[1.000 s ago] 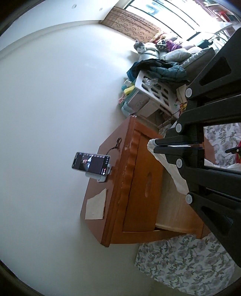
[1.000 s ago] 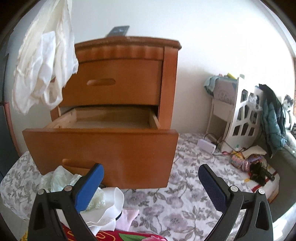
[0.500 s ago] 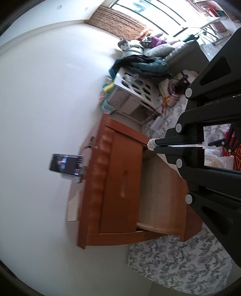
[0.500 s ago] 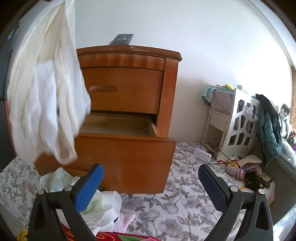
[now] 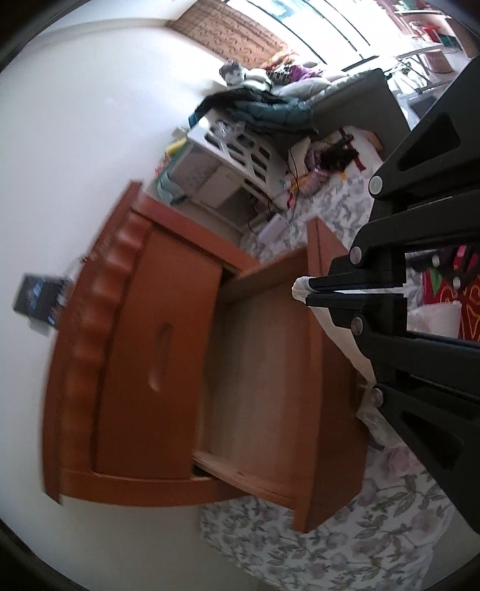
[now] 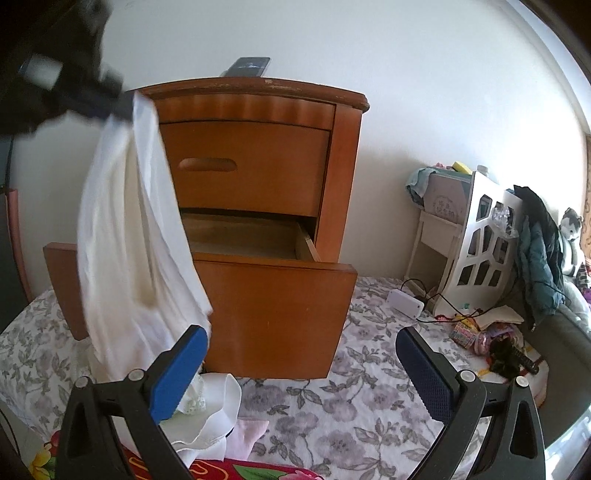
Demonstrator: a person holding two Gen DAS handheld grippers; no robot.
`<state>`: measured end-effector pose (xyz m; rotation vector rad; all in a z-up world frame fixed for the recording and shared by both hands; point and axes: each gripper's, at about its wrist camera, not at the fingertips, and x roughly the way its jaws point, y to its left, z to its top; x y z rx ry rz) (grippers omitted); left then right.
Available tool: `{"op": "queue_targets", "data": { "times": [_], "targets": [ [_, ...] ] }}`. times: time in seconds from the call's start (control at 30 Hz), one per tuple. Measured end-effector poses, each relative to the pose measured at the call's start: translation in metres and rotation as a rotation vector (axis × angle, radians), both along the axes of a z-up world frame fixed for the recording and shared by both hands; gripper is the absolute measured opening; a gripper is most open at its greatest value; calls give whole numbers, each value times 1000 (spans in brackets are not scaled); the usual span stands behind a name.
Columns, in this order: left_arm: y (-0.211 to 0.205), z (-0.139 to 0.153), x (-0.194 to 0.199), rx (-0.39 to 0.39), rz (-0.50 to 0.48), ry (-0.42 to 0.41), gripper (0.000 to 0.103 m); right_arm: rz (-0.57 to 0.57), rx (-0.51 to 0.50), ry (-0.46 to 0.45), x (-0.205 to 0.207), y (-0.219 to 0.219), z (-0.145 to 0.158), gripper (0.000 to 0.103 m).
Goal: Take underwear out of drawer
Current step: 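Carry the white sheer cloth down onto the pile on the blanket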
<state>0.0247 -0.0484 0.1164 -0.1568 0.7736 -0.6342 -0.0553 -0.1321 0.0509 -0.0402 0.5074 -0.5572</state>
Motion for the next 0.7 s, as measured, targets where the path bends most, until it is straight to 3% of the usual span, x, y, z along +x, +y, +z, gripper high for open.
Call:
{"op": "queue_targets", "data": {
  "times": [0.37, 0.47, 0.7],
  "targets": [
    [8, -109, 14, 259, 137, 120, 1, 1, 12, 30, 4, -2, -6, 103],
    [7, -131, 13, 369, 162, 128, 1, -2, 18, 36, 5, -4, -7, 103],
    [2, -157, 11, 475, 154, 136, 1, 0, 12, 51, 7, -2, -8, 103]
  ]
}}
